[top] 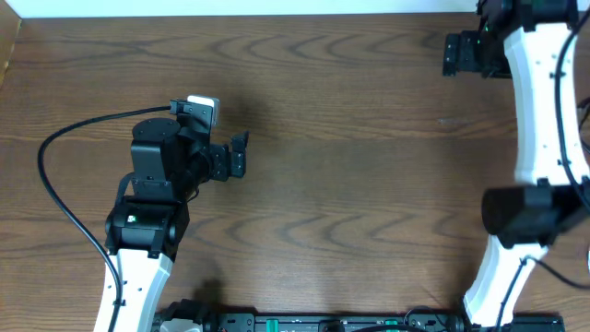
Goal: Untangle cables
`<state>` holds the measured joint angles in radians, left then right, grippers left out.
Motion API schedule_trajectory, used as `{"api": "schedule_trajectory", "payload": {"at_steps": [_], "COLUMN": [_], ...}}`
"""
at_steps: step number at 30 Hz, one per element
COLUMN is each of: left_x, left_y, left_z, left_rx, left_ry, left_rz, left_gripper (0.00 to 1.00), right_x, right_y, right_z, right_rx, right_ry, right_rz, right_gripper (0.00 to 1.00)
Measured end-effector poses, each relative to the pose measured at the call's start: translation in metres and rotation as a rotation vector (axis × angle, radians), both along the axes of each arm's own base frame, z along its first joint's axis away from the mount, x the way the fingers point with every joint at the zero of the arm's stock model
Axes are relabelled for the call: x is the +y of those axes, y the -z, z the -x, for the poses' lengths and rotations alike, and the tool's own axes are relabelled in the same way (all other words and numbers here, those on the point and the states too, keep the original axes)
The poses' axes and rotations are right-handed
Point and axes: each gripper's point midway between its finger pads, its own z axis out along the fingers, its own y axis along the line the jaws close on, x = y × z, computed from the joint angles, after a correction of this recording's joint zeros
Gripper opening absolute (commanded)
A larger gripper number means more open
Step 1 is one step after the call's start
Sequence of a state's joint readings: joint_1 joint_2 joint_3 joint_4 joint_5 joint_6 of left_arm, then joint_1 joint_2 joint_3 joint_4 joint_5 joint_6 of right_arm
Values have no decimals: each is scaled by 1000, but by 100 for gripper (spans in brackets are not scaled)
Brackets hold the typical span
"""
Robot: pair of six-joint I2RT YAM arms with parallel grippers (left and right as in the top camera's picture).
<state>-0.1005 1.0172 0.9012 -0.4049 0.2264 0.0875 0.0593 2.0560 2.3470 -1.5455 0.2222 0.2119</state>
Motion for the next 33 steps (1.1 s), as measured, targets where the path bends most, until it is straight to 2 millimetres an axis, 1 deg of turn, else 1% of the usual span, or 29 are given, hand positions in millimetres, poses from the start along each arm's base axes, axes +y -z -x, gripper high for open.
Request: {"api": "schedule_trajectory", "payload": {"at_steps": [4,7,10,14,16,19,23,25,27,30,33], "left_x": [1,1,1,2,2,3,4,5,6,7,9], "left_y": [8,12,13,14,15,12,1,-3,-3,2,15], "left_z": [6,9,10,12,15,20,30,38,47,60,73], "left_rx": [37,55,59,66,73,68,33,16,4,-12,-14], "left_ry": [9,14,15,15,17,20,19,19,19,19,19], "left_rz": [-16,-25,-28,-34,-37,-42,-43,-42,-41,-39,-39], "left_gripper": [99,99,99,99,99,99,99,99,99,99,99], "right_x": [0,0,4,10,11,12,13,15,15,14,12], "right_y": [-30,-40,-31,-1,9,12,3,2,9,22,34], "right_z": [21,34,51,81,92,107,123,133,145,159,171], "right_rx": [-143,-267,-348,-370,-385,-435,-542,-577,-586,-596,-598], "right_ry": [-4,-9,-26,-55,-64,-75,-85,-95,-100,-101,-98], "right_rz": [2,-11,-39,-75,-83,-94,-108,-121,-128,-128,-124], "right_gripper": [99,99,99,99,99,99,99,99,99,99,99]}}
